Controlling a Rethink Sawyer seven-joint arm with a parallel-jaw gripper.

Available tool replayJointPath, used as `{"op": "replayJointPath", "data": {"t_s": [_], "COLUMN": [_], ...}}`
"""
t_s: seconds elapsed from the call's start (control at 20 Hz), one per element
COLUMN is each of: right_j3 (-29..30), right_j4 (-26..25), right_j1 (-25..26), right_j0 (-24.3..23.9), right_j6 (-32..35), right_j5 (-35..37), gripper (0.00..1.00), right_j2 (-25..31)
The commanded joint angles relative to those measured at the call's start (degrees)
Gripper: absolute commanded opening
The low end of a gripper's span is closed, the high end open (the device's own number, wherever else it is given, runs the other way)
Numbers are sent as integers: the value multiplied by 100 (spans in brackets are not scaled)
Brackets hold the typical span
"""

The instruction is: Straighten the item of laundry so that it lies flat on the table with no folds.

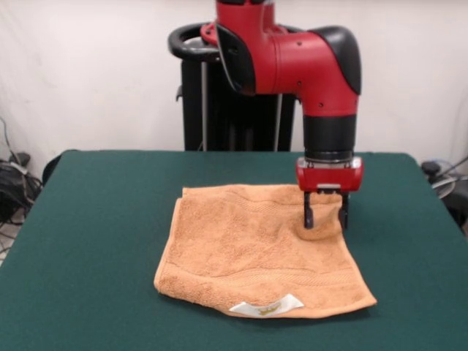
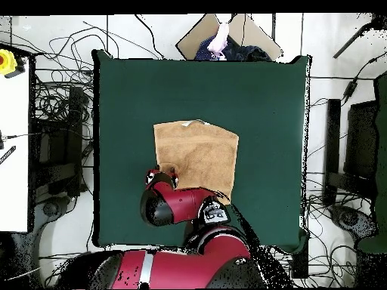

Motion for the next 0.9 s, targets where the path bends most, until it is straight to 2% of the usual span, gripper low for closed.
{"op": "replayJointPath", "data": {"t_s": [0.05,0.2,0.3,0.5,0.9], "right_j3": [-525,-251,69,441,684], "right_j4": [-130,-57,18,26,-133], "right_j1": [-104,-463,-926,-1513,-2118], "right_j0": [-53,25,141,124,-189], "right_j6": [239,279,325,342,207], "right_j5": [364,606,860,1214,1739], "gripper": [100,100,100,100,100], "right_j2": [-90,-157,-238,-105,343]}}
